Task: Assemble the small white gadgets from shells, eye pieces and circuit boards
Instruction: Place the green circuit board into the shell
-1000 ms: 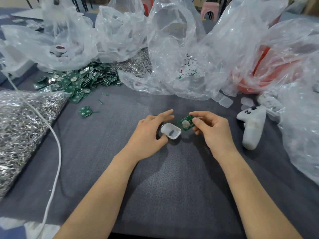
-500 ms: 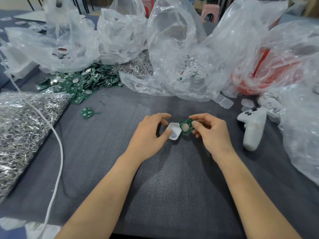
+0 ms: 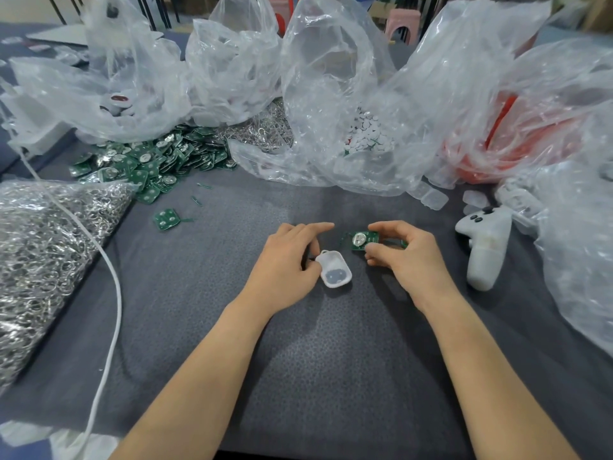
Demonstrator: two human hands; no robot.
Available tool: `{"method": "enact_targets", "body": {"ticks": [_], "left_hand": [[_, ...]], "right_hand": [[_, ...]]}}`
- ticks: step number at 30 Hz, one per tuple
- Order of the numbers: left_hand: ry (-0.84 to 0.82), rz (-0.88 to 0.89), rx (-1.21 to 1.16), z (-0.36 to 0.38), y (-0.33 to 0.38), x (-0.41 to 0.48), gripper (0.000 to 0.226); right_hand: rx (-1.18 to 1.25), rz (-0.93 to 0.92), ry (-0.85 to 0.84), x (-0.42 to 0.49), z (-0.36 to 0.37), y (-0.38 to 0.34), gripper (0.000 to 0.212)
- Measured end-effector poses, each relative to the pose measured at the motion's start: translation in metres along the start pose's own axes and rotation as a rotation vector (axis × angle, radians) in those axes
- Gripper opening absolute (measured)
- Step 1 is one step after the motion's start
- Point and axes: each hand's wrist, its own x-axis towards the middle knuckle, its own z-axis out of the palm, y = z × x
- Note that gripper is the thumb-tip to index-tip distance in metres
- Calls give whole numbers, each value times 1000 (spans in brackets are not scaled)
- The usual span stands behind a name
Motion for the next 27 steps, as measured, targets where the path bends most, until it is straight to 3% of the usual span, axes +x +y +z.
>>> {"method": "enact_targets", "body": {"ticks": [4, 9, 15, 20, 27], "left_hand": [[-20, 4, 12, -3, 1, -1, 52], [-213, 9, 79, -12, 0, -5, 65], [-231, 5, 138, -10, -1, -4, 40], [-279, -34, 115, -13, 1, -3, 56], [-278, 2, 91, -16, -4, -8, 49]], "right_hand": [[-313, -85, 39, -2, -2, 0, 26], [-576, -231, 32, -5, -3, -2, 22], [-470, -312, -5, -10, -5, -9, 16], [-421, -325, -69, -12, -5, -12, 17], [-402, -366, -194, -14, -8, -15, 21]]}}
